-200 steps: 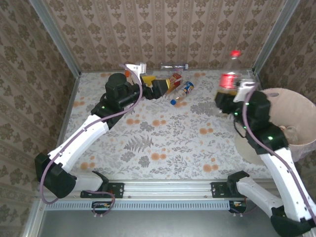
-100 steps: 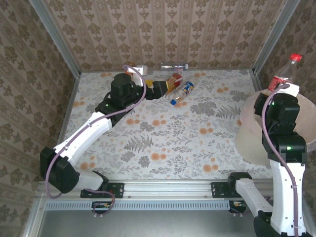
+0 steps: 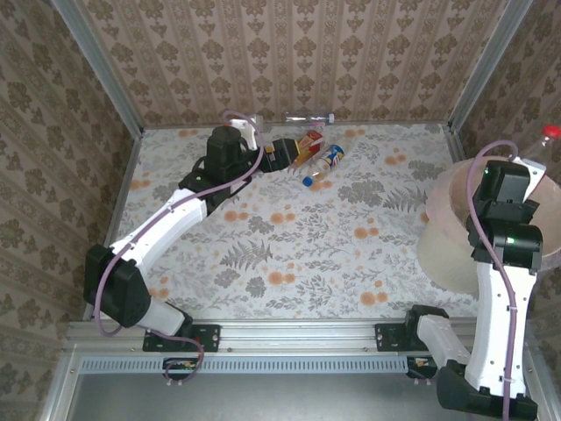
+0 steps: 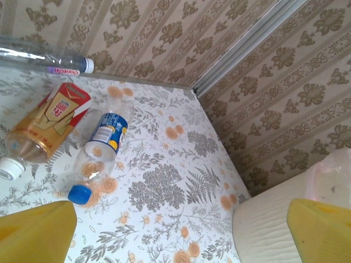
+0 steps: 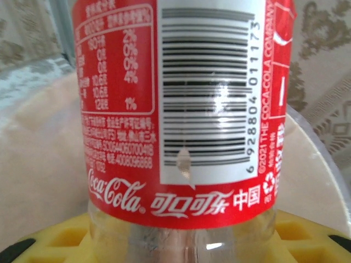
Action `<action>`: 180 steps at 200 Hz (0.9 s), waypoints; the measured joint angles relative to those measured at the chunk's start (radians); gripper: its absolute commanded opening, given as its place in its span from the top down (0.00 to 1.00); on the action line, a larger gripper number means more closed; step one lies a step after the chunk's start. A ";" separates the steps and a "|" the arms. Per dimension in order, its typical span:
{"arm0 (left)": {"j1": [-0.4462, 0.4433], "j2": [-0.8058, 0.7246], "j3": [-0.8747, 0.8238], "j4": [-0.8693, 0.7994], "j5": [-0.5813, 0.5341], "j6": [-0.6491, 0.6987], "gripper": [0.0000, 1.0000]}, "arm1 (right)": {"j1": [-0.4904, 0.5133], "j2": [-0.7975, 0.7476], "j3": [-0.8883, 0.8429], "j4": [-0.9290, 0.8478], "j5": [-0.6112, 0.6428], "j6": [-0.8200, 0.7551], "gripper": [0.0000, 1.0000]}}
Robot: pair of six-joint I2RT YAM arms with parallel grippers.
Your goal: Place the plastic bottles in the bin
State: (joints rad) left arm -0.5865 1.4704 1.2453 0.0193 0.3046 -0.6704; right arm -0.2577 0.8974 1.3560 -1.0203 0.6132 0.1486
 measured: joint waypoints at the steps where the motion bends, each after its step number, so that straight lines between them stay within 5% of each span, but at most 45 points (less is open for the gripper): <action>1: 0.000 0.001 0.000 0.000 0.001 0.000 0.00 | -0.002 0.001 0.000 -0.001 0.001 -0.001 0.49; 48: 0.001 0.012 0.016 -0.025 0.011 -0.019 0.00 | -0.147 0.013 -0.021 -0.007 0.009 -0.048 0.43; 105: 0.006 0.036 0.051 -0.032 0.032 -0.035 0.00 | -0.215 0.068 -0.024 -0.053 0.008 -0.034 0.09; 180: 0.006 0.036 0.051 -0.035 0.032 -0.045 0.00 | -0.216 0.068 -0.023 -0.079 -0.032 -0.015 0.00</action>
State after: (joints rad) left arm -0.5808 1.5063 1.2968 -0.0154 0.3363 -0.7151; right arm -0.4732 0.9657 1.3327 -1.0996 0.5816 0.1337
